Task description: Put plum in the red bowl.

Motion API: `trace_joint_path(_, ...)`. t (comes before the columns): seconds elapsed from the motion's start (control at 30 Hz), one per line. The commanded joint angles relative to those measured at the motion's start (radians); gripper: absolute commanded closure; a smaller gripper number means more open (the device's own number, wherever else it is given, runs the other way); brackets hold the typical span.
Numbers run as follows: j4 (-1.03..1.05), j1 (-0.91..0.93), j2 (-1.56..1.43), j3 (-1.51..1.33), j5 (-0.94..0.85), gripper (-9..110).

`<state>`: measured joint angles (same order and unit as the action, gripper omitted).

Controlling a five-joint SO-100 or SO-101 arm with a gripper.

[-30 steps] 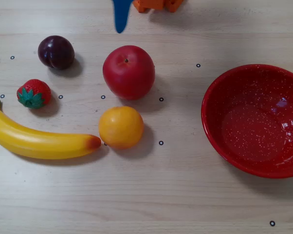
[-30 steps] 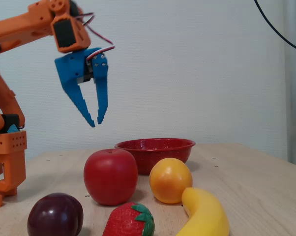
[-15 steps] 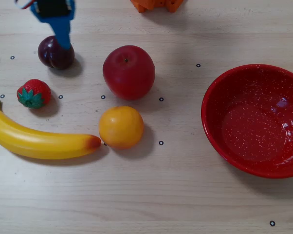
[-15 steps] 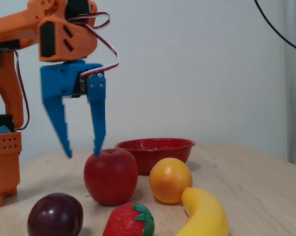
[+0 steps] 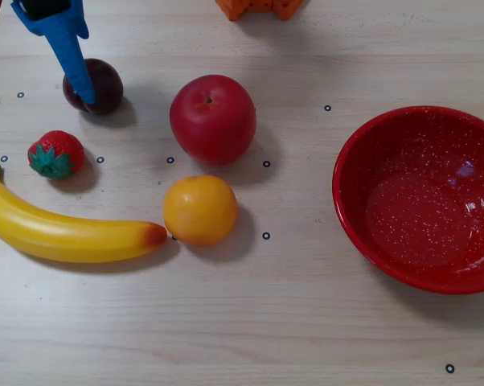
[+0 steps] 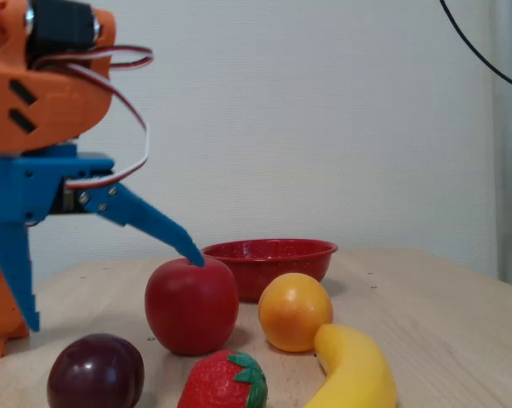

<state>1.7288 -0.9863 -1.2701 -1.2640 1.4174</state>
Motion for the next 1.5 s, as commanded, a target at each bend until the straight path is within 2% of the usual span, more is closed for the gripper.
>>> trace_joint_path(0.0,0.011,-0.038,-0.034,0.097,0.049,41)
trace_joint_path(0.33,0.002,-0.101,0.025,0.094,0.149,41)
trace_joint_path(0.77,-0.08,-0.114,0.071,0.044,0.193,41)
trace_joint_path(1.47,-0.184,-0.012,0.115,-0.034,0.14,41)
